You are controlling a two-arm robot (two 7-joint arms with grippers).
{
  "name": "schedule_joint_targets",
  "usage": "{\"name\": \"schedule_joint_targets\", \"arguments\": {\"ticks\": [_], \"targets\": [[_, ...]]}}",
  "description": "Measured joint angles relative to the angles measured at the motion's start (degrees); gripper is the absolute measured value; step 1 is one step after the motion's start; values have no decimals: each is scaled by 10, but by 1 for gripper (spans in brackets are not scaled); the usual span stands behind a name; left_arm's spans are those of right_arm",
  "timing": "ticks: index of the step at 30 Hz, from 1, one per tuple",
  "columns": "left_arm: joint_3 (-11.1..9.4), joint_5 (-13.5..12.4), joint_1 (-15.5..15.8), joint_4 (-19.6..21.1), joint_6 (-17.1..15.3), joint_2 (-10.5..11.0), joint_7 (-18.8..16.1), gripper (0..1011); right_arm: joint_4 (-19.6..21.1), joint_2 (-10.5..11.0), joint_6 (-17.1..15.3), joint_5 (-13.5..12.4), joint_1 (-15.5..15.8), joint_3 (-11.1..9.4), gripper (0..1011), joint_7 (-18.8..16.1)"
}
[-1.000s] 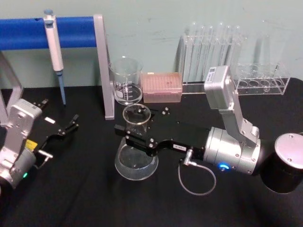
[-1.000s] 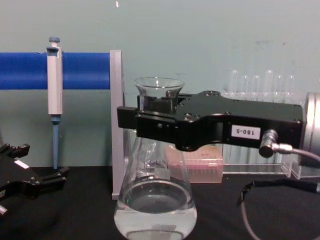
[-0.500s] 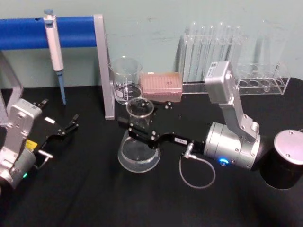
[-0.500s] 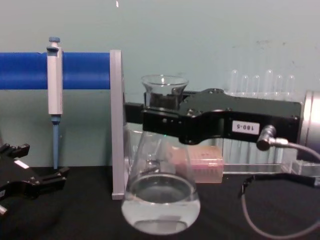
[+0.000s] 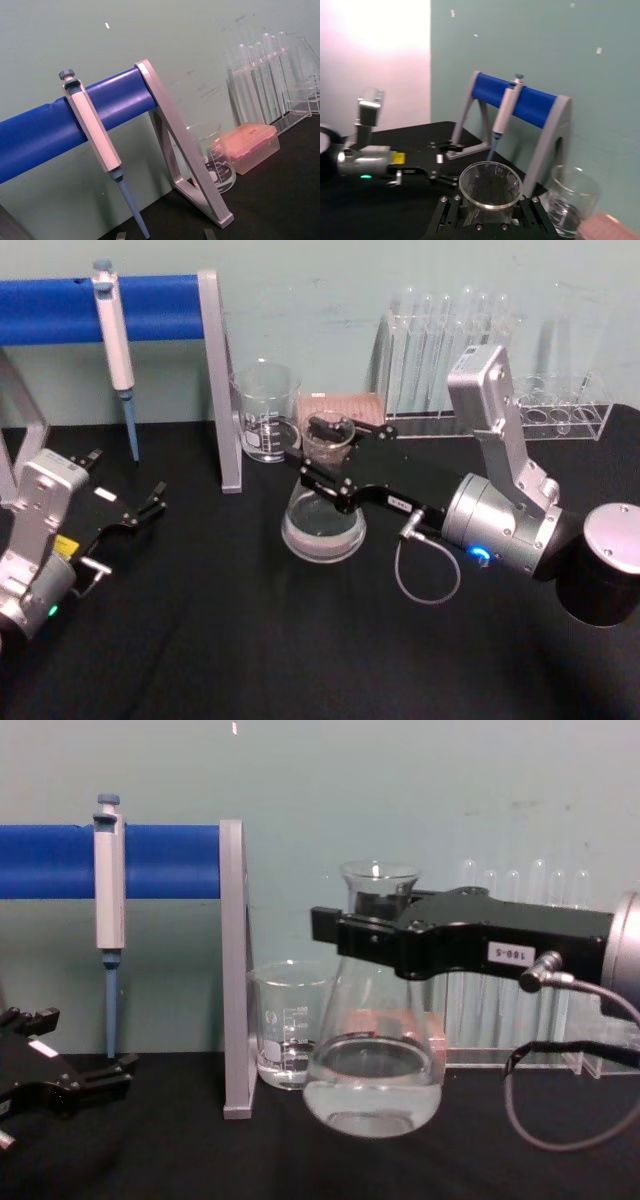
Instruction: Grasp the erlenmeyer flask with one hand, shake it three times, then place it back.
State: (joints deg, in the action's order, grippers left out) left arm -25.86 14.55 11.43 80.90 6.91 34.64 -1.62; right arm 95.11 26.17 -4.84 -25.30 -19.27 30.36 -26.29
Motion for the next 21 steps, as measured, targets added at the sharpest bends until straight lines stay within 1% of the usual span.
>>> {"name": "schedule_joint_targets", "arguments": {"ticks": [3, 5, 9, 21], "targets": [[0, 0, 0, 0, 0, 0, 0, 1001, -4, -4, -1, 5, 0, -6, 453, 8], [0, 0, 0, 0, 0, 0, 0, 1001, -9, -9, -1, 11, 1, -16, 453, 20], [0, 0, 0, 0, 0, 0, 0, 1001, -14, -15, -2, 18, 3, -24, 453, 32], [0, 0, 0, 0, 0, 0, 0, 1001, -28, -37, -9, 42, 11, -63, 453, 80]]}}
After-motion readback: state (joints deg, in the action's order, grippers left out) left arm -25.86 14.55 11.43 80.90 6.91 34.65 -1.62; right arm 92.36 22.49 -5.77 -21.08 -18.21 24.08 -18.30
